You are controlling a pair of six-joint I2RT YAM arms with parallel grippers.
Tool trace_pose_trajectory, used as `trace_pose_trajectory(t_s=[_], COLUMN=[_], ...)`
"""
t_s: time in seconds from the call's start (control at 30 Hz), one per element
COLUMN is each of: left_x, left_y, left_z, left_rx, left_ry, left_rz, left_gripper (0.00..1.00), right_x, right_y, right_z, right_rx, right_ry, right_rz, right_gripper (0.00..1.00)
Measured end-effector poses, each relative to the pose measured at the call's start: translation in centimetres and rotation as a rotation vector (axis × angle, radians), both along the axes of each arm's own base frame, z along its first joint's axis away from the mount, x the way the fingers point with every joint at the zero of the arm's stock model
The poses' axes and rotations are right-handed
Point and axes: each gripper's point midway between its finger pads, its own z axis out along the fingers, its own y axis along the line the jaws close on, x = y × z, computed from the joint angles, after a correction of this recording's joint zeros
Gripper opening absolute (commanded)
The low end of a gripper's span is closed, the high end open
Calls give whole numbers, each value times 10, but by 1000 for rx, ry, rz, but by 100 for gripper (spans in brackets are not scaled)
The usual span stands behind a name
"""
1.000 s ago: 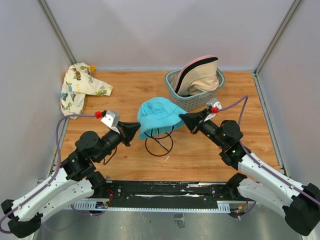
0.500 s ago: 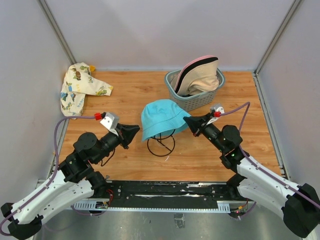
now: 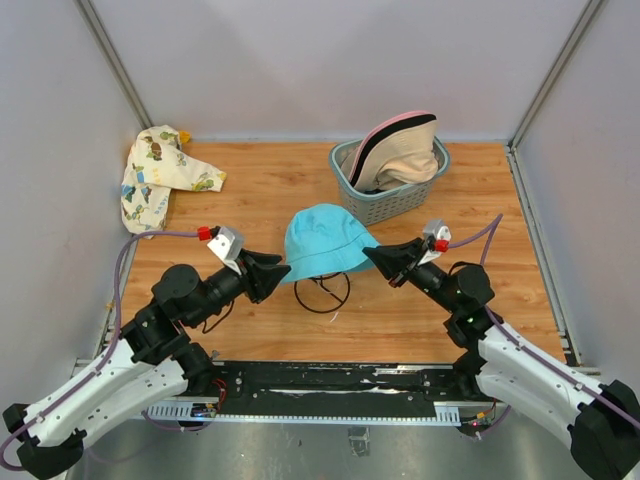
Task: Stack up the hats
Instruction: Place the hat on the hat stand.
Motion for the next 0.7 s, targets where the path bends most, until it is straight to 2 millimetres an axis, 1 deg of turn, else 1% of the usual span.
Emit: trace_pose_trajectory(t_s=[0.2, 0.3, 0.47, 0.57, 0.7], left_x=[5, 8, 10, 10, 10], left_y=[-7, -13, -19, -20, -19], left_z=[-9, -19, -32, -39, -41], left_rx=[15, 29, 47, 54, 48], left_ry=[30, 54, 91, 108, 114], left_rz=[-5, -10, -19, -18, -15], left_gripper=[42, 43, 43, 43, 43], right_x=[-21, -32, -44, -52, -62], right_y=[0, 4, 10, 17, 27], right_z=[-8, -10, -15, -19, -28], right_rx=[-3, -8, -26, -45, -75], right_ry=[-20, -29, -34, -36, -36], right_rz=[72, 118, 183, 225, 268], right_gripper=[1, 1, 1, 1, 1])
